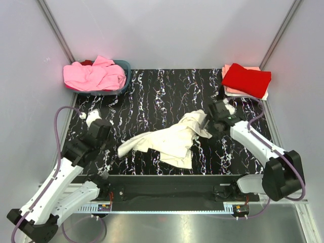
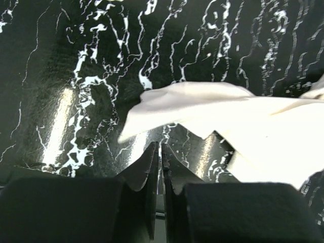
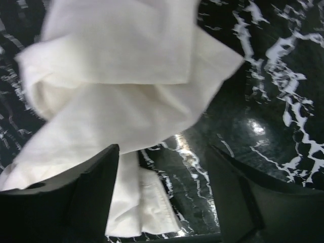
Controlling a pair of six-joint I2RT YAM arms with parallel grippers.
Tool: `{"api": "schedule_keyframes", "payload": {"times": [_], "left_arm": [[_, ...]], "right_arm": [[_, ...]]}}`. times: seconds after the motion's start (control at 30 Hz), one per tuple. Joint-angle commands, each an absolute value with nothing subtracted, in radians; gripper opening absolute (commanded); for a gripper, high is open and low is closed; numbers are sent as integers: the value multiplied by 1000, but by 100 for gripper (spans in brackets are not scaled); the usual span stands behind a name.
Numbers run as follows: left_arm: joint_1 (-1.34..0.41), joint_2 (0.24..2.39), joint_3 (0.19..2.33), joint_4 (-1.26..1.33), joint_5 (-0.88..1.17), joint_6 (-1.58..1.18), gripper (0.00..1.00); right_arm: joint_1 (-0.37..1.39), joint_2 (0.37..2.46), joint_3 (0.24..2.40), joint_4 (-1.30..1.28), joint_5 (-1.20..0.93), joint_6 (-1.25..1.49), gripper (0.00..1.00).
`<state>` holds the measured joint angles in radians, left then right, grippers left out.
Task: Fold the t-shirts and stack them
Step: Flatten the tshirt out
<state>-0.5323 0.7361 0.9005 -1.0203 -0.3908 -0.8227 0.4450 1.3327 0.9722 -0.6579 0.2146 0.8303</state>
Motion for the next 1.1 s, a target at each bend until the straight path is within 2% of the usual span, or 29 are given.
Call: {"api": "schedule_keyframes", "payload": {"times": [0.0, 0.1, 0.27, 0.3, 0.33, 0.4, 0.43, 0.53, 0.67, 0.8, 0.83, 0.9, 0.93, 1.03, 1.07], "left_arm": [[-515, 745, 891, -996, -407, -799, 10], [-505, 755, 891, -977, -390, -785, 10], [-492, 764, 879, -960, -367, -788, 9], [-492, 762, 870, -962, -361, -790, 12], [-492, 761, 864, -960, -356, -792, 16], [-489, 758, 845, -956, -345, -801, 33], [-491, 755, 821, -948, -341, -804, 50], [-491, 759, 804, -939, -316, -818, 66], [-483, 770, 790, -925, -301, -836, 72], [-477, 785, 762, -925, -282, -859, 71], [-477, 788, 756, -927, -276, -868, 70], [-476, 792, 724, -931, -253, -906, 68], [-476, 790, 712, -930, -236, -925, 67], [-479, 820, 672, -904, -212, -936, 66], [-479, 837, 669, -900, -207, -940, 66]], "right_arm": [[298, 1246, 837, -572, 86, 877, 71], [198, 1252, 793, -532, 22, 856, 67], [91, 1365, 769, -457, -83, 833, 66], [77, 1383, 767, -443, -112, 831, 66], [57, 1403, 764, -431, -121, 830, 66], [43, 1460, 764, -387, -153, 828, 65], [38, 1480, 767, -373, -163, 827, 64], [35, 1560, 781, -336, -173, 825, 62], [32, 1641, 793, -301, -195, 825, 57], [32, 1654, 813, -302, -193, 815, 42], [34, 1654, 810, -295, -193, 813, 32], [34, 1640, 795, -282, -193, 815, 22], [34, 1631, 784, -272, -192, 818, 12], [34, 1614, 761, -239, -189, 827, 0], [32, 1600, 744, -229, -189, 830, 0]]}}
